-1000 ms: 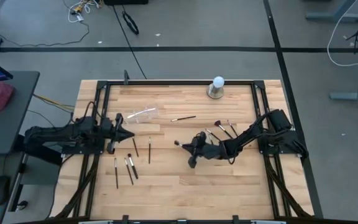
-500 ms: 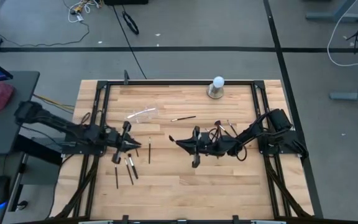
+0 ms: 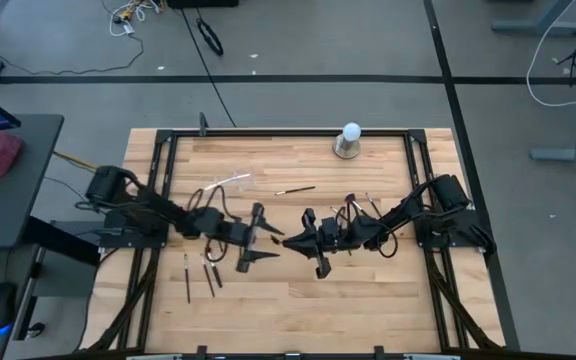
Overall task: Put items in baskets/containers
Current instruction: Put the black eye groomer brush into the right section of the transparent organizer
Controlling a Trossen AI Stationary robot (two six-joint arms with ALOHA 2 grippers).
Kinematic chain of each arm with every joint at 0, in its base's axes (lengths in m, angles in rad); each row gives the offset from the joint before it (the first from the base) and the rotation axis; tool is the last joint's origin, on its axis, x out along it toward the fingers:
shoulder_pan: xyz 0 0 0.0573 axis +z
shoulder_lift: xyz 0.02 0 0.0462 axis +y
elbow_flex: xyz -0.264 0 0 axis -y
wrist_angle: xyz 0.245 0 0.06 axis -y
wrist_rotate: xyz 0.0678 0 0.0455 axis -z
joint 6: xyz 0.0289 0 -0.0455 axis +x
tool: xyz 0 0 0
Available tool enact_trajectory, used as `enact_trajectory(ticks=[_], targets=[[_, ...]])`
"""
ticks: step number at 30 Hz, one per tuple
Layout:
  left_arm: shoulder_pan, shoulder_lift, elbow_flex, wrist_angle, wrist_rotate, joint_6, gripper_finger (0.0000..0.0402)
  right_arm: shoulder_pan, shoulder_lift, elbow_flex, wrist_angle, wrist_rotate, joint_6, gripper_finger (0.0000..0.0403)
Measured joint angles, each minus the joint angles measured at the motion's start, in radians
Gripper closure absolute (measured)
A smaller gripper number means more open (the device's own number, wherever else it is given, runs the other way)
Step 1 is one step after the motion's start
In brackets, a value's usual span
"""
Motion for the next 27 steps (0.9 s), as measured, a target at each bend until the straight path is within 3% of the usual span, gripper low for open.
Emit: enact_trajectory(ticks=[4,9,16,22,27], targets=[[0.020,-0.009,0.006,0.015,0.094,0.015,0.0134,0.001,0.000,0.000,0.001,-0.085,0.012,0.0394],[0.020,-0.024,0.025,0.075,0.203,0.017,0.0154,0.001,0.000,0.000,0.001,-0.099,0.016,0.0394],[0.020,-0.024,0.095,0.027,0.231,0.024,0.0197,0.001,-0.001,0.000,0.001,-0.099,0.026,0.0394],[0.019,-0.024,0.108,-0.026,0.269,0.024,0.0267,0.004,-0.002,0.000,0.001,-0.110,0.026,0.0394],[0.020,-0.024,0.109,-0.032,0.272,0.018,0.0361,0.004,-0.002,0.000,0.000,-0.117,0.027,0.0393]])
